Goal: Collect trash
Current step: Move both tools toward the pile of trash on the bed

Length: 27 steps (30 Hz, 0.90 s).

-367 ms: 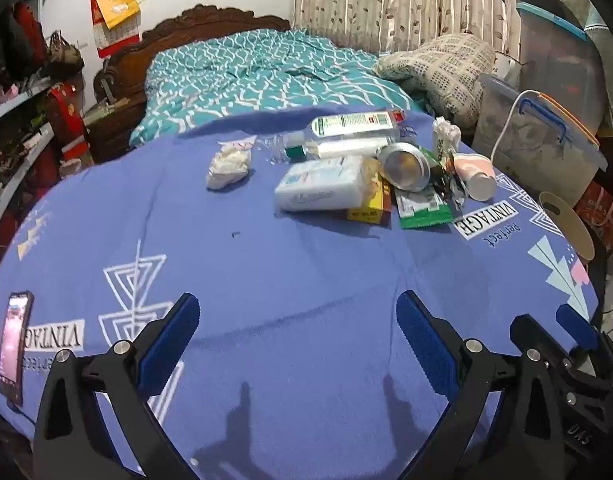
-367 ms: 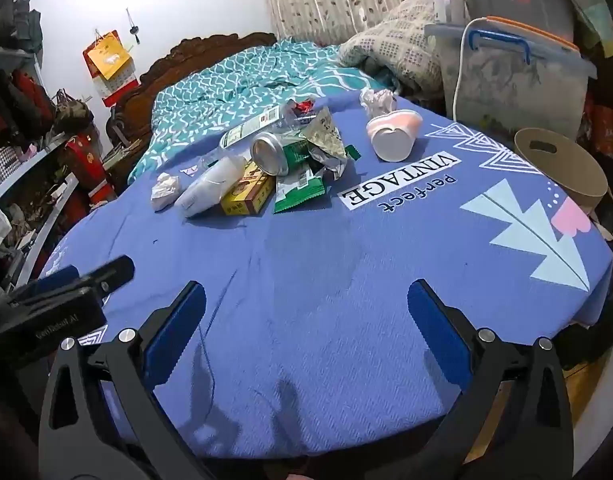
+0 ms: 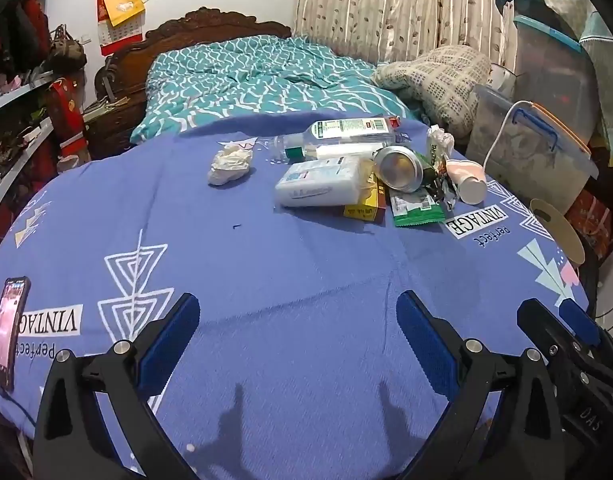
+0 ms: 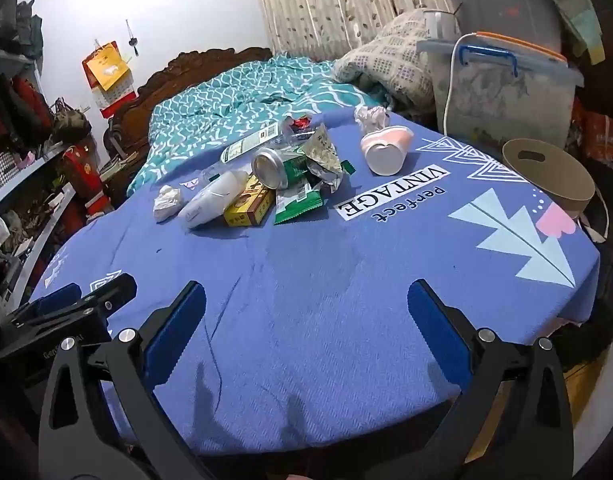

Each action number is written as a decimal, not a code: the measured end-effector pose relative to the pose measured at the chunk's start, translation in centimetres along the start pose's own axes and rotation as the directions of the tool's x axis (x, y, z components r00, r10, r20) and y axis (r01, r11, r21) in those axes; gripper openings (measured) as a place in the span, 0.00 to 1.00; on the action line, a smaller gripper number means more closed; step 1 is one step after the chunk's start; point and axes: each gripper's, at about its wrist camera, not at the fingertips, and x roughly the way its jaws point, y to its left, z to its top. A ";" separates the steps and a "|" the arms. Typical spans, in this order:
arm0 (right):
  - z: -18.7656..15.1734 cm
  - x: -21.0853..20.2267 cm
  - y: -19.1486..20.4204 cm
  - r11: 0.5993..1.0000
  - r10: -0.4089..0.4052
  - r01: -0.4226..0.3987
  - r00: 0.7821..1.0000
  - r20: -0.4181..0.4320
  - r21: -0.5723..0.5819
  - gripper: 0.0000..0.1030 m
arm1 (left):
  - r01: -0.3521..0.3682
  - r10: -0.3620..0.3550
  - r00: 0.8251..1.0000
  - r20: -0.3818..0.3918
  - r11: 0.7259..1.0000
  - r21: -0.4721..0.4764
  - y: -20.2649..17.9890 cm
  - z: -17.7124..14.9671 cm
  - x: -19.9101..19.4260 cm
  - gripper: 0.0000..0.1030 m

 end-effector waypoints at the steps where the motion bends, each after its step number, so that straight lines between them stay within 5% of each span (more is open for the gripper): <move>1: -0.2 -0.3 0.1 1.000 -0.001 0.001 1.000 0.004 -0.002 0.97 | 0.001 -0.001 1.000 -0.002 1.000 -0.002 0.1 -0.2 -0.1 0.91; 11: -2.1 -4.4 0.0 1.000 0.018 -0.020 0.994 0.106 0.019 0.97 | 0.033 -0.033 0.999 0.011 0.999 -0.019 0.4 -2.4 -2.1 0.91; 16: -2.3 -4.4 -1.0 0.997 0.026 -0.032 0.996 0.086 0.075 0.97 | 0.069 -0.069 0.997 -0.032 0.998 -0.001 0.2 -2.2 -1.4 0.91; 23: -2.4 -3.5 0.2 0.998 0.069 -0.069 0.997 0.029 0.011 0.97 | -0.024 0.025 0.989 0.144 1.000 -0.013 0.9 1.3 -3.4 0.92; 27: -2.2 -1.9 0.9 0.995 0.097 -0.098 0.995 -0.028 -0.028 0.97 | -0.048 0.049 0.983 0.179 0.999 -0.009 1.1 3.8 -3.4 0.92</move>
